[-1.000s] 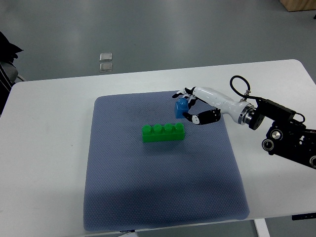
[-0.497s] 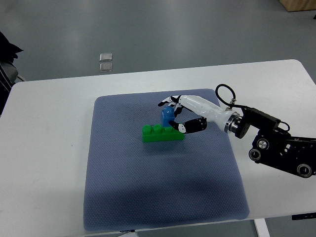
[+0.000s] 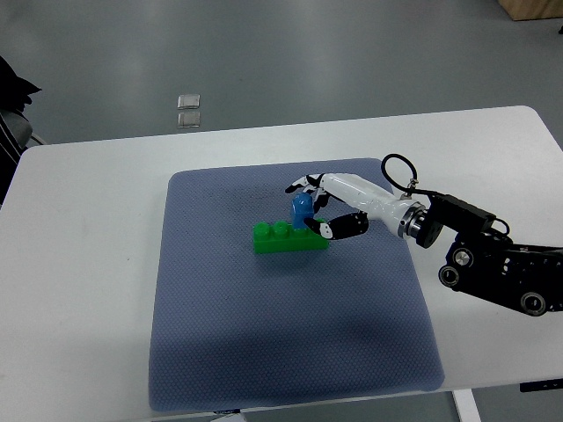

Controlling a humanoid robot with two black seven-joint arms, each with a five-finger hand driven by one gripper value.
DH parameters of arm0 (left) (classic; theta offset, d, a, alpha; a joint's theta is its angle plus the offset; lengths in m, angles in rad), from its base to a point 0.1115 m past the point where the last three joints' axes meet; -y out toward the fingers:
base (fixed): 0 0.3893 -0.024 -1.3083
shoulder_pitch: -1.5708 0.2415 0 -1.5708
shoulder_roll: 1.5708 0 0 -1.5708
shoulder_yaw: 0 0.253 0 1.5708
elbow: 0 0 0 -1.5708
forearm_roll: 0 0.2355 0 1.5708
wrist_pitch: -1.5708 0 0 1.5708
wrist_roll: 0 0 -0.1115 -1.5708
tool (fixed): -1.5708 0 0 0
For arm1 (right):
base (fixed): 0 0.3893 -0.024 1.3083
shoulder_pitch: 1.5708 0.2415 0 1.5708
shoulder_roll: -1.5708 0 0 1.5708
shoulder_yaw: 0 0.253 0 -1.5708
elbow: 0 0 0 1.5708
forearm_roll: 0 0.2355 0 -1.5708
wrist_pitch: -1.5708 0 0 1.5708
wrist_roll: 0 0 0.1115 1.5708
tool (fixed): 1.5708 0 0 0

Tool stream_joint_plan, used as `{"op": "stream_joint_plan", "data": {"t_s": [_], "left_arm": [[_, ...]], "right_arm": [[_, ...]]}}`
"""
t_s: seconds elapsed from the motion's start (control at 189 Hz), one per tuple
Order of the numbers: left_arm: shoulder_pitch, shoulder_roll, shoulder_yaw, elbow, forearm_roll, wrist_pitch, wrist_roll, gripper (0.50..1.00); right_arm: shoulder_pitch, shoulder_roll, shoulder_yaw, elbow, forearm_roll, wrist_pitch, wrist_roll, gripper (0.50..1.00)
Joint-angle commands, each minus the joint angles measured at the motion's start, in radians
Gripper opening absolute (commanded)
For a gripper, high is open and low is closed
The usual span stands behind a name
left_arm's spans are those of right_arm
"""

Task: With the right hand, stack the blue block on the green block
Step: 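Lower the blue block onto the green block's studs with the right hand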

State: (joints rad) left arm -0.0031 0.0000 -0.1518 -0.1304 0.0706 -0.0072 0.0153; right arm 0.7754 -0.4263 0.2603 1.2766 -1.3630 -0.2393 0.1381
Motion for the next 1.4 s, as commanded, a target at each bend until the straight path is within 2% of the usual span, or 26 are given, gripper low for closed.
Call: {"op": "stream_joint_plan", "data": {"t_s": [0.0, 1.397], "left_arm": [[0.000, 0.000, 0.000, 0.000, 0.000, 0.001, 0.000, 1.000], [0.000, 0.000, 0.000, 0.000, 0.000, 0.001, 0.000, 1.000]], "right_arm": [[0.001, 0.015, -0.004, -0.005, -0.004, 0.000, 0.000, 0.521], [-0.011, 0.034, -0.024, -0.065, -0.033, -0.003, 0.002, 0.515]]}}
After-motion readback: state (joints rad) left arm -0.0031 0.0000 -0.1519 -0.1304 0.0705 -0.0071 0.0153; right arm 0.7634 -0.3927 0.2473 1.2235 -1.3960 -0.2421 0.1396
